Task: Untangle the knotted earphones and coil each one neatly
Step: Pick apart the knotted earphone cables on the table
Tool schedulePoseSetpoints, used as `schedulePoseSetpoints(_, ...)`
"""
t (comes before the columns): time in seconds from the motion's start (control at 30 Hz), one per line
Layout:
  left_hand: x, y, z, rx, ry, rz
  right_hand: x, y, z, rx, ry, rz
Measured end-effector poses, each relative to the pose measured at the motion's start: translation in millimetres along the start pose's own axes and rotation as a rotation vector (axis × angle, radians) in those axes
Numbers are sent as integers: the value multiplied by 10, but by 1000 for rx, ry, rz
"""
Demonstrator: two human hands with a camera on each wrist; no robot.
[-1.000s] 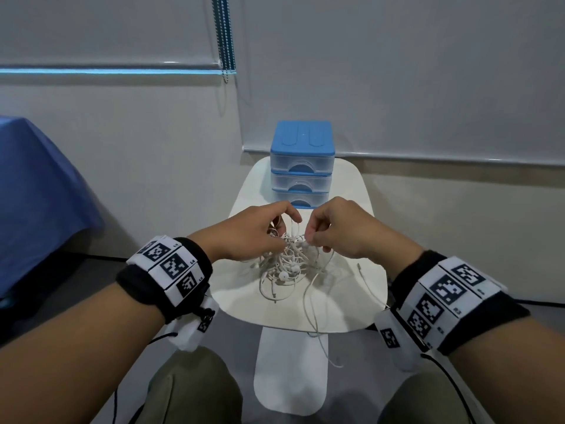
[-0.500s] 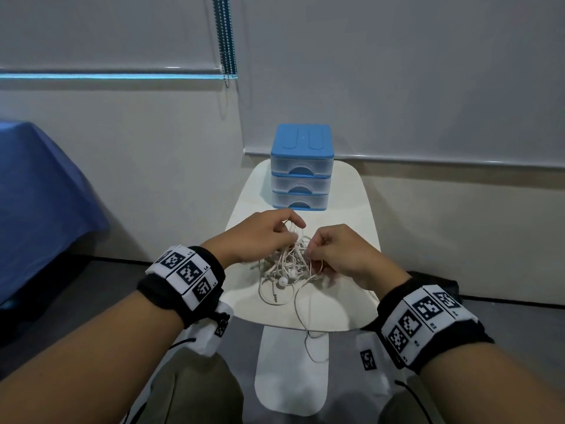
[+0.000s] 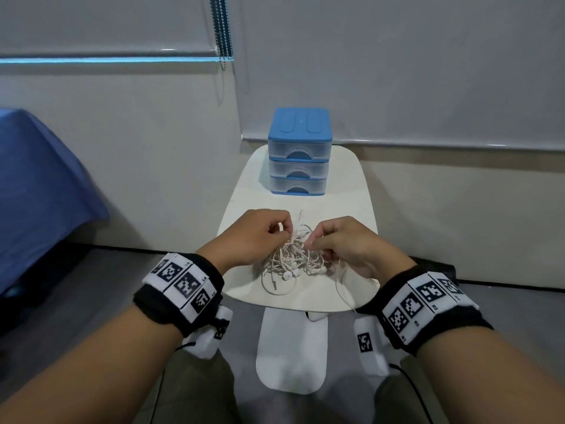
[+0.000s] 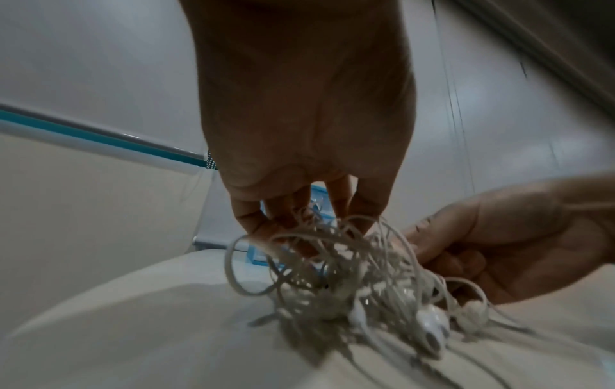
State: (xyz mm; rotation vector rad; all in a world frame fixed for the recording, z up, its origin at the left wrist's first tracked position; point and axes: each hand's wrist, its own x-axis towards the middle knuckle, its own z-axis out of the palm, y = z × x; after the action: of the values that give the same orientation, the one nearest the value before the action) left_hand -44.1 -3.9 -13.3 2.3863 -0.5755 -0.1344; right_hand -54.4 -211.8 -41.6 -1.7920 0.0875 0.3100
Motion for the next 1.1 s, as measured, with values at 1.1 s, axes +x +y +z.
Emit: schedulePoseSetpoints(1.1, 194, 15, -139, 227, -158, -47, -110, -78, 70, -21, 59, -109)
